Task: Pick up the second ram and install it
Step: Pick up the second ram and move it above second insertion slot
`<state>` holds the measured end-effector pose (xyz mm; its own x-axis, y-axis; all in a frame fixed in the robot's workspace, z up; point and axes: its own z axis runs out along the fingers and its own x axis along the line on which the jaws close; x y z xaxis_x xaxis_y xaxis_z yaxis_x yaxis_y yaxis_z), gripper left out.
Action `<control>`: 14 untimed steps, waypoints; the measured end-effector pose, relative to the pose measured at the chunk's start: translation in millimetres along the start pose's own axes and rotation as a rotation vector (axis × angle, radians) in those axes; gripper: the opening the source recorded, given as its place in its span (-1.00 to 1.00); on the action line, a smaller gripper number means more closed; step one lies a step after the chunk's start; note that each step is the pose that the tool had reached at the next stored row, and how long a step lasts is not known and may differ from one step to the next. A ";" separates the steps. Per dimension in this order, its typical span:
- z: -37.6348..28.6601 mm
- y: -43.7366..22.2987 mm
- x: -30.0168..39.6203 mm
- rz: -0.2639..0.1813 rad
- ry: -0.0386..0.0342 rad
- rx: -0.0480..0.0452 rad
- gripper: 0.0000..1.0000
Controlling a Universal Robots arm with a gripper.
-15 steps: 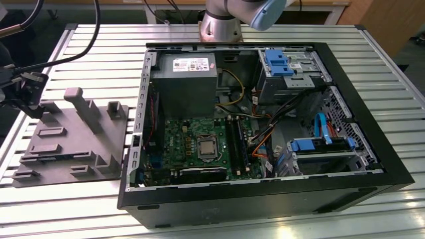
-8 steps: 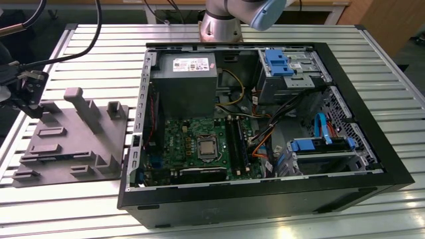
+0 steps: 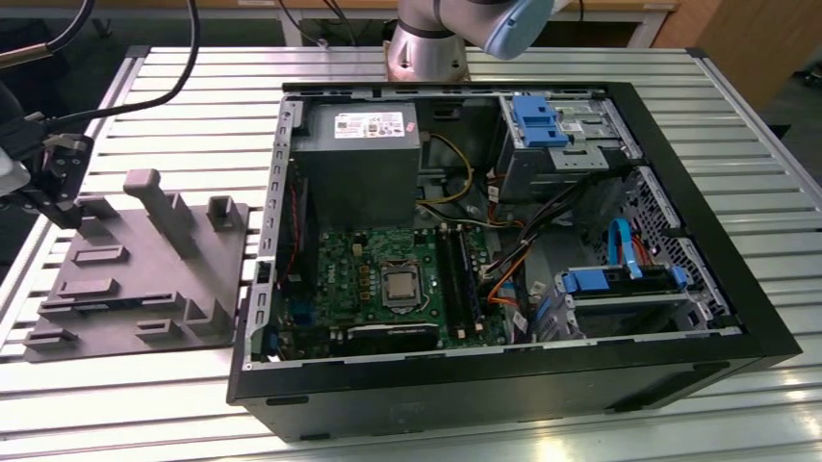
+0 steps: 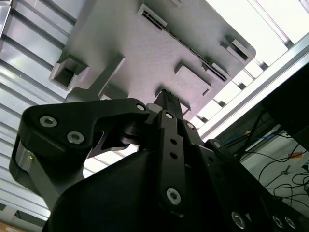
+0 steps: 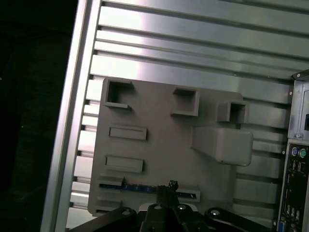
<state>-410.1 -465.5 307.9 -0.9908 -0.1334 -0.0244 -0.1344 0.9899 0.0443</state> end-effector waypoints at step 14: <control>0.1 0.1 0.4 -0.133 0.0057 -0.0034 -0.79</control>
<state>-410.6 -465.5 307.8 -0.9643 -0.2638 -0.0246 -0.2647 0.9633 0.0444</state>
